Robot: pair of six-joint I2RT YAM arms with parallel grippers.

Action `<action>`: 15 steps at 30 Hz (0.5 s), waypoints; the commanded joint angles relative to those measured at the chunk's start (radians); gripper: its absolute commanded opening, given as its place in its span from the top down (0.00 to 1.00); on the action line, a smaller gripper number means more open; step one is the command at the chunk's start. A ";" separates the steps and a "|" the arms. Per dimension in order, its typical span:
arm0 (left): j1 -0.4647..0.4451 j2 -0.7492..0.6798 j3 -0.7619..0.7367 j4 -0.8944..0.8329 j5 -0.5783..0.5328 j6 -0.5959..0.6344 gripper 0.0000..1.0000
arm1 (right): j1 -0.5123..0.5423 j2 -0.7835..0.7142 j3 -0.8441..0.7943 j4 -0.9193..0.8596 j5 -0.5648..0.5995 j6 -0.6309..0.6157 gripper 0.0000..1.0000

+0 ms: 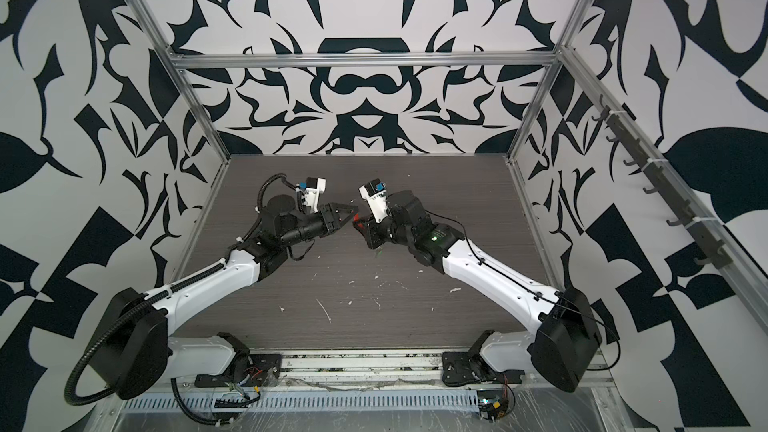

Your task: Remove the keys from the keyring

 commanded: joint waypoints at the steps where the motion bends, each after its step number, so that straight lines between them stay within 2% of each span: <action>1: -0.004 0.010 -0.012 0.038 0.010 -0.012 0.68 | 0.012 -0.007 0.051 0.055 0.016 -0.010 0.96; 9: -0.004 0.007 -0.016 0.049 0.006 -0.027 0.76 | 0.029 -0.003 0.063 0.036 0.013 -0.028 0.96; 15: -0.004 0.004 -0.014 0.050 0.005 -0.037 0.86 | 0.033 -0.004 0.064 0.027 0.016 -0.036 0.96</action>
